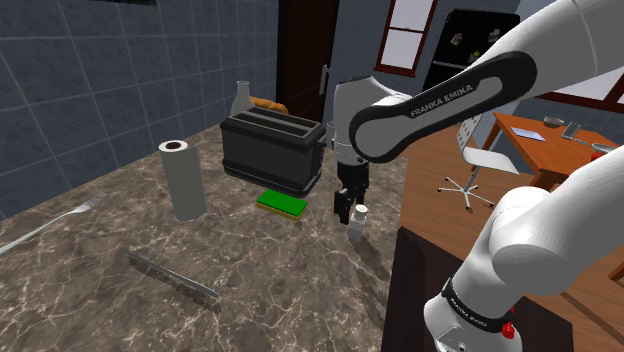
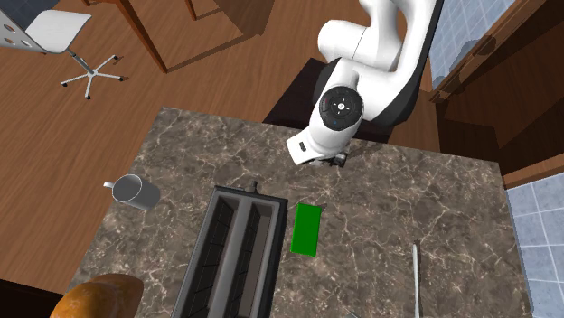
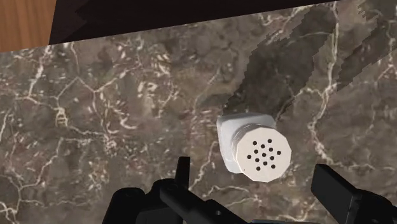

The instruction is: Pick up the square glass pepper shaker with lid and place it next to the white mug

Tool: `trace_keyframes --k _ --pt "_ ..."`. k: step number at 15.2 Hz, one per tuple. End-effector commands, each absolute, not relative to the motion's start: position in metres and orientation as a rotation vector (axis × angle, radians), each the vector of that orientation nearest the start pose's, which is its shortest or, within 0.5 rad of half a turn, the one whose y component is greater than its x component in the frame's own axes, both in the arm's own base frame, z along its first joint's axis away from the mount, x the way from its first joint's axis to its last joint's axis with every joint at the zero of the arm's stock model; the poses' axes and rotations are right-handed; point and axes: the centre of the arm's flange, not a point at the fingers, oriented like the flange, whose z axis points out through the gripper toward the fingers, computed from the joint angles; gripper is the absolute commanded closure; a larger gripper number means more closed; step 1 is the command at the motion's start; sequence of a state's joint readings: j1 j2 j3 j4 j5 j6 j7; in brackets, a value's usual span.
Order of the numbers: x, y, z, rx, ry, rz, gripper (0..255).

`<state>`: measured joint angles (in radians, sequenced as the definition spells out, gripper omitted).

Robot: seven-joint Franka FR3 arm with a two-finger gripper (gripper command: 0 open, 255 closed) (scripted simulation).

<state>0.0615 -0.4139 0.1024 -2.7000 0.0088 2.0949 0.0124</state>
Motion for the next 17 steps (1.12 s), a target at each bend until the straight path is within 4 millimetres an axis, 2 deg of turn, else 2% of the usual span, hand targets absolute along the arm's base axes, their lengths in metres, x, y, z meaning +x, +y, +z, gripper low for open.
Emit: trace_keyframes --k 1,9,10,17 --pt "0.3501 0.0565 0.3291 -3.170 -0.213 0.301 0" --pt "0.3501 0.0565 0.3291 -3.170 -0.213 0.301 0" --pt "0.3501 0.0565 0.3291 -3.170 -0.213 0.301 255" --pt "0.3501 0.0565 0.3291 -3.170 -0.213 0.301 255"
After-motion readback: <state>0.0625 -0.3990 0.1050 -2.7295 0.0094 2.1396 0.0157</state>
